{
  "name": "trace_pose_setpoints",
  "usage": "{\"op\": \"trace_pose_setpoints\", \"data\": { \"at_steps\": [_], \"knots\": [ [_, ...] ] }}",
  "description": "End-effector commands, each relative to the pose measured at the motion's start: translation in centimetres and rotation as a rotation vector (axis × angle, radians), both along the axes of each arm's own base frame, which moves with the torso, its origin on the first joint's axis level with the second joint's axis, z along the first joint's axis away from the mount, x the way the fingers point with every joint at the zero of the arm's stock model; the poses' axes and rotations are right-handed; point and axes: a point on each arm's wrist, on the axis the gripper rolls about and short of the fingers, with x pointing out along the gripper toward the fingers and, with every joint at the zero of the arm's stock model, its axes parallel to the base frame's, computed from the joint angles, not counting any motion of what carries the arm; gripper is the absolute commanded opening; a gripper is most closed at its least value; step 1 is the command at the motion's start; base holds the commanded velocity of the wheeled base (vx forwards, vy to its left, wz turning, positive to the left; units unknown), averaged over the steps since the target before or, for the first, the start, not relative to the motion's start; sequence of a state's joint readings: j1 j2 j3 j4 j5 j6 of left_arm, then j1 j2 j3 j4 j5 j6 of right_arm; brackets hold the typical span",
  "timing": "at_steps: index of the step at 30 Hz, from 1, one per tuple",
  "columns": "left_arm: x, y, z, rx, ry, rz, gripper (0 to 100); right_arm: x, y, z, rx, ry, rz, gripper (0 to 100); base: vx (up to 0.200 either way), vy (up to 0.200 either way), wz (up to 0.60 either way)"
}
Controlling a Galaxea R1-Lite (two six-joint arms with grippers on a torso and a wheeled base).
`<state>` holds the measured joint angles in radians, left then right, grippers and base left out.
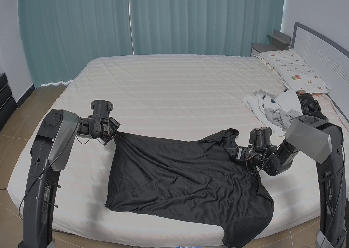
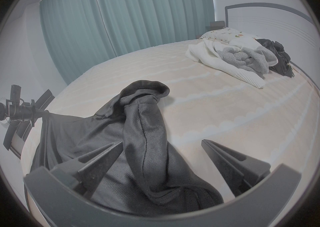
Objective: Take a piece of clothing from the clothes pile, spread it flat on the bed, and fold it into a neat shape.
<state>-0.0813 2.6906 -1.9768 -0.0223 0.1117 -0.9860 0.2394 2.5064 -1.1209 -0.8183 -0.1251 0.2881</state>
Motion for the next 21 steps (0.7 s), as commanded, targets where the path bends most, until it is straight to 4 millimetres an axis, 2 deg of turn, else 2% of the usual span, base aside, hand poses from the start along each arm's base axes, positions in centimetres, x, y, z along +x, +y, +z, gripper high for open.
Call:
{"op": "trace_pose_setpoints", "data": {
  "at_steps": [1,4,9,15,21],
  "knots": [
    [0.0,0.0,0.2,0.000,-0.003,0.000,0,-0.2,0.1,0.6,0.002,-0.010,0.002,100,0.000,0.000,0.00],
    [0.0,0.0,0.2,0.000,-0.003,0.000,0,-0.4,0.4,0.3,-0.006,0.003,0.015,100,0.000,0.000,0.00],
    [0.0,0.0,0.1,0.000,-0.001,0.000,0,-0.8,1.1,-1.6,-0.045,0.044,0.048,100,0.000,0.000,0.00],
    [0.0,0.0,0.1,0.000,0.002,0.000,0,-0.3,0.7,-2.1,-0.088,0.042,0.029,100,0.000,0.000,0.00],
    [0.0,0.2,0.1,0.000,0.003,0.005,0,0.8,-3.2,-1.8,-0.086,0.020,-0.066,100,0.000,0.000,0.00]
  ]
}}
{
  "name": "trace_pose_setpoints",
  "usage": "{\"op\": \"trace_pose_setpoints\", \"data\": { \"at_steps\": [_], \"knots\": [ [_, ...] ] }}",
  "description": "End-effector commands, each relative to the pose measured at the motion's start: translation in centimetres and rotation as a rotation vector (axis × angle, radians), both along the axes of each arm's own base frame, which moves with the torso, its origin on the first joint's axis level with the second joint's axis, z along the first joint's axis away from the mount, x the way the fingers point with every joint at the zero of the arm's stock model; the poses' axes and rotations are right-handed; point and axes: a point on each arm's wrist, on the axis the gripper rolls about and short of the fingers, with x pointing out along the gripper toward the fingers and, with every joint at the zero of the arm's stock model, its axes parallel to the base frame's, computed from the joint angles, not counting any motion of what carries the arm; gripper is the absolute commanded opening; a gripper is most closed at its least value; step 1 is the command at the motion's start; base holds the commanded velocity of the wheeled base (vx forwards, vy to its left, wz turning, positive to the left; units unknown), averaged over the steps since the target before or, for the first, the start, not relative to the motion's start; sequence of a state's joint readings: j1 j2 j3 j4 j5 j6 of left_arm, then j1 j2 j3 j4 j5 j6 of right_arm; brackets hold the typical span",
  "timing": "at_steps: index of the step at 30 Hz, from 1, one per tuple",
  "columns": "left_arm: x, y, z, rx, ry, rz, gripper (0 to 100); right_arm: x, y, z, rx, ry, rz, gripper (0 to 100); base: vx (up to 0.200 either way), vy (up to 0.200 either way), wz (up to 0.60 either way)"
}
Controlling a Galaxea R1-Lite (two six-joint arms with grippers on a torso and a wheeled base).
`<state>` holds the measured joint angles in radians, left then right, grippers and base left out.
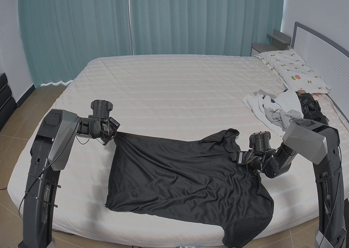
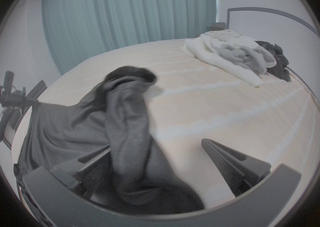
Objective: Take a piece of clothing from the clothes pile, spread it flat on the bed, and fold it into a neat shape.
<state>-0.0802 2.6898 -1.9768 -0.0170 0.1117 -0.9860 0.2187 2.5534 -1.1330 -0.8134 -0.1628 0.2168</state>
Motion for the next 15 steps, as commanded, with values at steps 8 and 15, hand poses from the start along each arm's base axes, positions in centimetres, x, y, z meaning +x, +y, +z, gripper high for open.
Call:
{"op": "trace_pose_setpoints", "data": {
  "at_steps": [8,15],
  "knots": [
    [0.0,0.1,-0.1,0.001,0.002,0.004,0,1.9,-6.7,1.1,0.042,-0.083,-0.156,100,0.000,0.000,0.00],
    [0.0,0.1,-0.3,0.002,0.008,0.004,0,2.5,-8.1,0.7,0.091,-0.103,-0.201,100,0.000,0.000,0.00]
  ]
}}
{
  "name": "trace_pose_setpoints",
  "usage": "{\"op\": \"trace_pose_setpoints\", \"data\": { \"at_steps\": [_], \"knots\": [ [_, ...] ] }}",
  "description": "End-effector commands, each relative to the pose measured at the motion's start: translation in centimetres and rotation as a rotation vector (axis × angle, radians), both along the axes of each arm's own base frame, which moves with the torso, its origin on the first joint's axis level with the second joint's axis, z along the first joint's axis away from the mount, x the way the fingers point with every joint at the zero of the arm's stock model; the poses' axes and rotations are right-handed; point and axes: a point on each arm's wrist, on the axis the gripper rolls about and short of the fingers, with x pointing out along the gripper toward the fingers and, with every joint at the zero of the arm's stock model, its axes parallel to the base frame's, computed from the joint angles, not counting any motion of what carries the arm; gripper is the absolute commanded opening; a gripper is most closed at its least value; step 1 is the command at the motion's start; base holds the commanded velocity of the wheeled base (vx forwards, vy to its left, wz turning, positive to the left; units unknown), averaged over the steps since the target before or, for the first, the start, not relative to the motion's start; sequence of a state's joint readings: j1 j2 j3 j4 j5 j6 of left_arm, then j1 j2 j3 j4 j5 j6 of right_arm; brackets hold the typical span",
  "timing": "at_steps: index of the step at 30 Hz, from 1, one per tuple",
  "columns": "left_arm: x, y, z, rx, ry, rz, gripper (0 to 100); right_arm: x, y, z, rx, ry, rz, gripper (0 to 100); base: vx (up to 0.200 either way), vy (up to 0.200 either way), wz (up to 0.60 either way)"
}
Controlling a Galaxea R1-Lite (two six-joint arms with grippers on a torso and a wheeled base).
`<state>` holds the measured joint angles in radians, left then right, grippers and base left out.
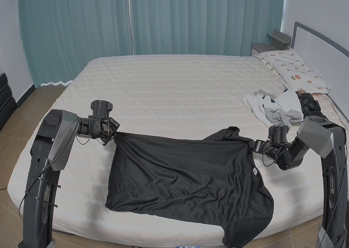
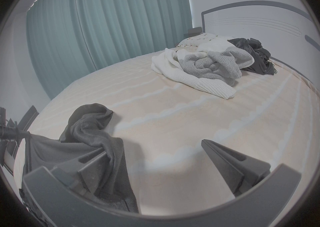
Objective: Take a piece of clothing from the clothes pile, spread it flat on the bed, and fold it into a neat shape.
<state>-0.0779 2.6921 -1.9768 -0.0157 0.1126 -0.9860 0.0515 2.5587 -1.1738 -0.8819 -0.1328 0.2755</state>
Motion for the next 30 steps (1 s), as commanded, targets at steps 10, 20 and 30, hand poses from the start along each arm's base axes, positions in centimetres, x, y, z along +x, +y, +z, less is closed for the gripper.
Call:
{"op": "trace_pose_setpoints", "data": {
  "at_steps": [10,20,30],
  "knots": [
    [-0.2,-0.3,-0.4,0.004,0.032,-0.011,0,0.3,-1.2,1.5,0.186,-0.041,-0.061,100,0.000,0.000,0.00],
    [-0.3,-0.3,-0.2,-0.001,0.029,-0.008,100,0.3,-1.4,3.3,0.342,-0.083,-0.137,100,0.000,0.000,0.00],
    [-0.7,-0.1,0.4,-0.043,0.035,-0.003,100,-0.2,-2.4,2.5,0.369,0.000,-0.171,100,0.000,0.000,0.00]
  ]
}}
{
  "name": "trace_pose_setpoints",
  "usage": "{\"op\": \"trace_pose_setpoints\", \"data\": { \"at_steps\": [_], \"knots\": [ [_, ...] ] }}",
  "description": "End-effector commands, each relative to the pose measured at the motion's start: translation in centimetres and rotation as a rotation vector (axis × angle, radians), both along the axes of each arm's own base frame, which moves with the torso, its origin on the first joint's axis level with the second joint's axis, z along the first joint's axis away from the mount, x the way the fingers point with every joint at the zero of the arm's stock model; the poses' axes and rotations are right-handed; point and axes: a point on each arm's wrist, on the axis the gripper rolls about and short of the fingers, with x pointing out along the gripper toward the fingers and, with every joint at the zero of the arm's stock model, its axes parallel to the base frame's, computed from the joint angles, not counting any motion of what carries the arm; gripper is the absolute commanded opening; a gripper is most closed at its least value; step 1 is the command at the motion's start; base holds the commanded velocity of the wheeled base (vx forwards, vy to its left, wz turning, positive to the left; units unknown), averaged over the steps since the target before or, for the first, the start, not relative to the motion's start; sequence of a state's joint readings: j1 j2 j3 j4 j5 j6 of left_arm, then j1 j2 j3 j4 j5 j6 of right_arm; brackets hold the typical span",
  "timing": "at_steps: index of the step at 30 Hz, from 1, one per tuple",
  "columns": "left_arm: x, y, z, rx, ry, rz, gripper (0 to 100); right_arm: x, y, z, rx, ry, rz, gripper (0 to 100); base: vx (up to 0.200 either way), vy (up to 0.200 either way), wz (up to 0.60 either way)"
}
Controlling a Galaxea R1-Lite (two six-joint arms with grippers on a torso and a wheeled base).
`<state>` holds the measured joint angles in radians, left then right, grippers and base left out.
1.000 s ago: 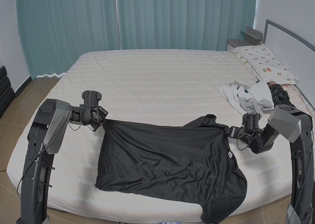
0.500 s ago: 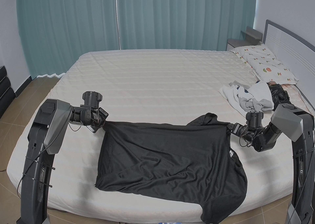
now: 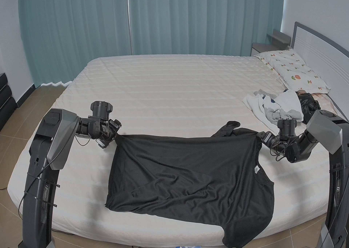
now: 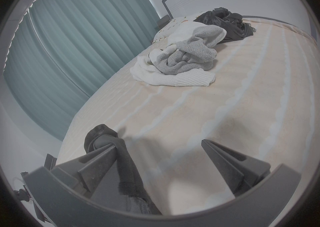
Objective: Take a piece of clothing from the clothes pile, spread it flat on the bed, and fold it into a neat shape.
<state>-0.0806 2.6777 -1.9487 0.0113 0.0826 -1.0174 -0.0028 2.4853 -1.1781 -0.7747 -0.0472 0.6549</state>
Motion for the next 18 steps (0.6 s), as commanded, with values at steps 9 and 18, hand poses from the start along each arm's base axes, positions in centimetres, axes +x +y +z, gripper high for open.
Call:
{"op": "trace_pose_setpoints", "data": {
  "at_steps": [9,18],
  "knots": [
    [-1.4,0.3,2.2,-0.066,0.005,-0.053,100,0.1,-0.1,1.4,0.097,-0.155,-0.007,100,0.000,0.000,0.00],
    [-2.2,0.4,2.9,-0.078,0.014,-0.061,100,-1.1,0.0,1.3,0.106,-0.113,0.031,100,0.000,0.000,0.00]
  ]
}}
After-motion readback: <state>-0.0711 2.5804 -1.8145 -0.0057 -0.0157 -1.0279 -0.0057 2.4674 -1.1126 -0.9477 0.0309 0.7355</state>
